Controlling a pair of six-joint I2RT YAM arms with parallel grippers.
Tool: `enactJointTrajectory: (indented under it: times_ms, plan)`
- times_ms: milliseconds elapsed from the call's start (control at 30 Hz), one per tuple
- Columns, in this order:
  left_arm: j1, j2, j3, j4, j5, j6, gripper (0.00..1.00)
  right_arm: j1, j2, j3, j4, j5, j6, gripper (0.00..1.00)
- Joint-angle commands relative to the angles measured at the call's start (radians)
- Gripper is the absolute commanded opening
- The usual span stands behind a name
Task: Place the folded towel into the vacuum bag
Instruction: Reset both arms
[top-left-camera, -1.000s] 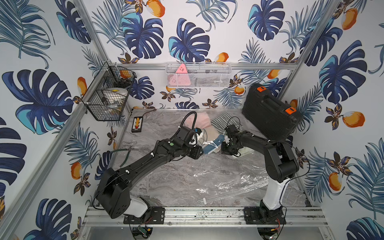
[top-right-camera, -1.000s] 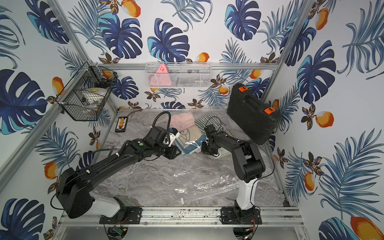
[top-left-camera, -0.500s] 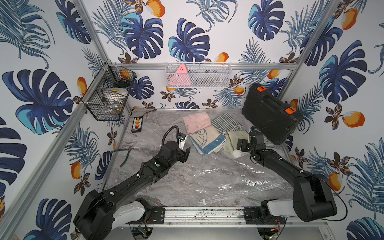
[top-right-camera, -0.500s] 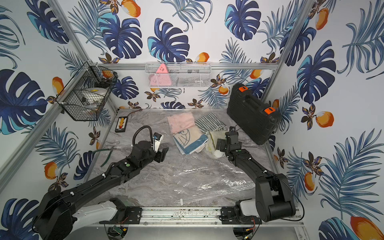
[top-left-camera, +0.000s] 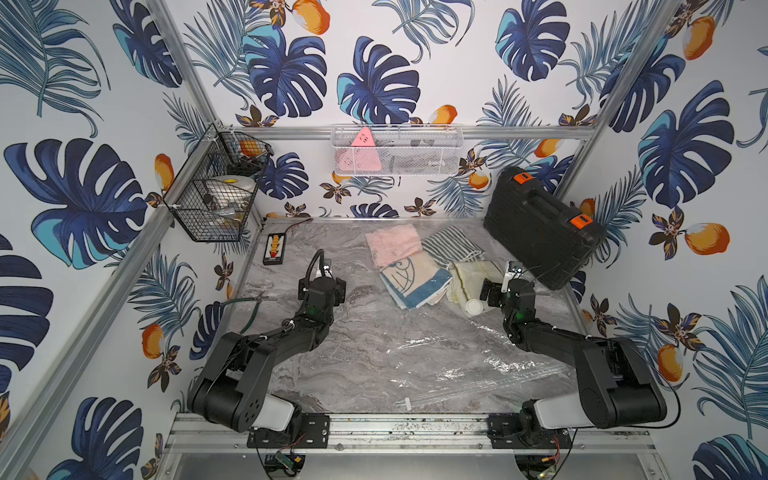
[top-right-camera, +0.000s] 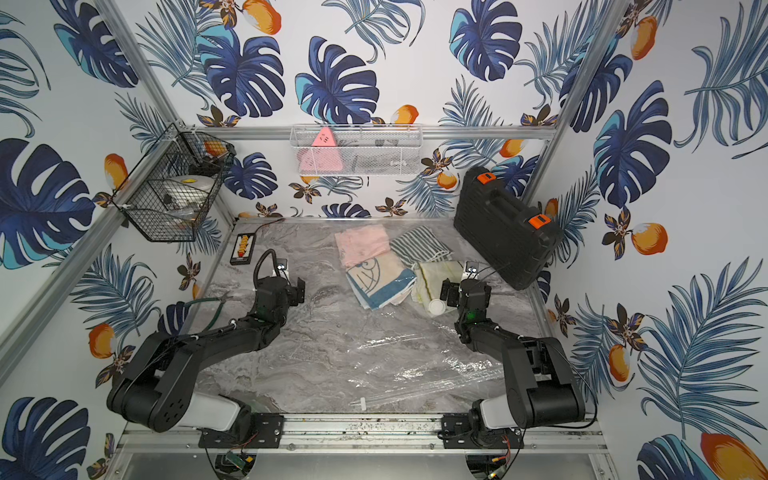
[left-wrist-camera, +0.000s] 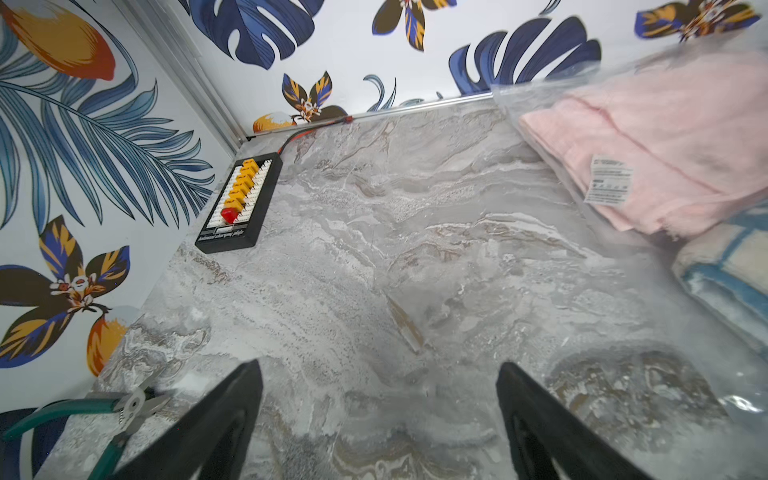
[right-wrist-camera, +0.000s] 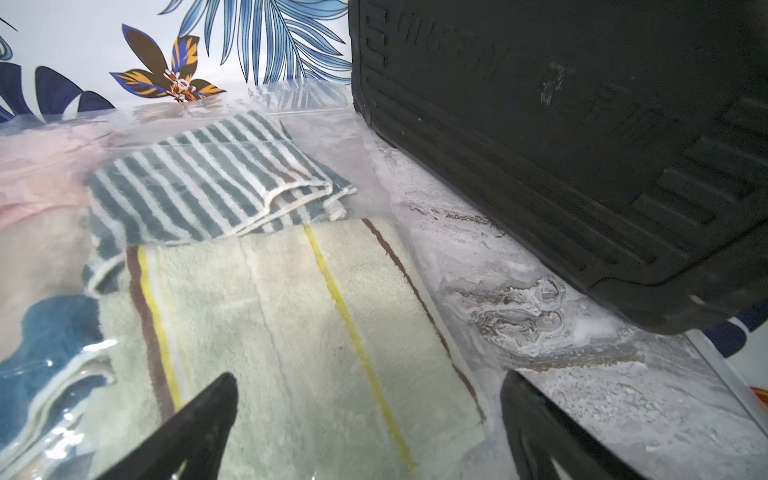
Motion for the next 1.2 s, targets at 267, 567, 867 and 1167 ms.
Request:
enactJointTrajectory:
  times_ms: [267,567,867,1167]
  plan:
    - [0.093,0.213,-0.145,0.468,0.103,0.014,0.99,-0.002,0.197,-0.081,0.393,-0.033,-0.035,1.0]
    - [0.102,0.251,-0.151,0.514,0.062,0.002,0.99,-0.044,0.188,-0.066,0.34,-0.033,0.021,1.0]
    - [0.04,0.265,-0.201,0.634,0.009,0.046,0.99,-0.035,0.191,-0.052,0.32,-0.032,0.008,1.0]
    - [0.035,0.27,-0.201,0.645,0.004,0.053,0.99,-0.035,0.192,-0.052,0.321,-0.032,0.008,1.0]
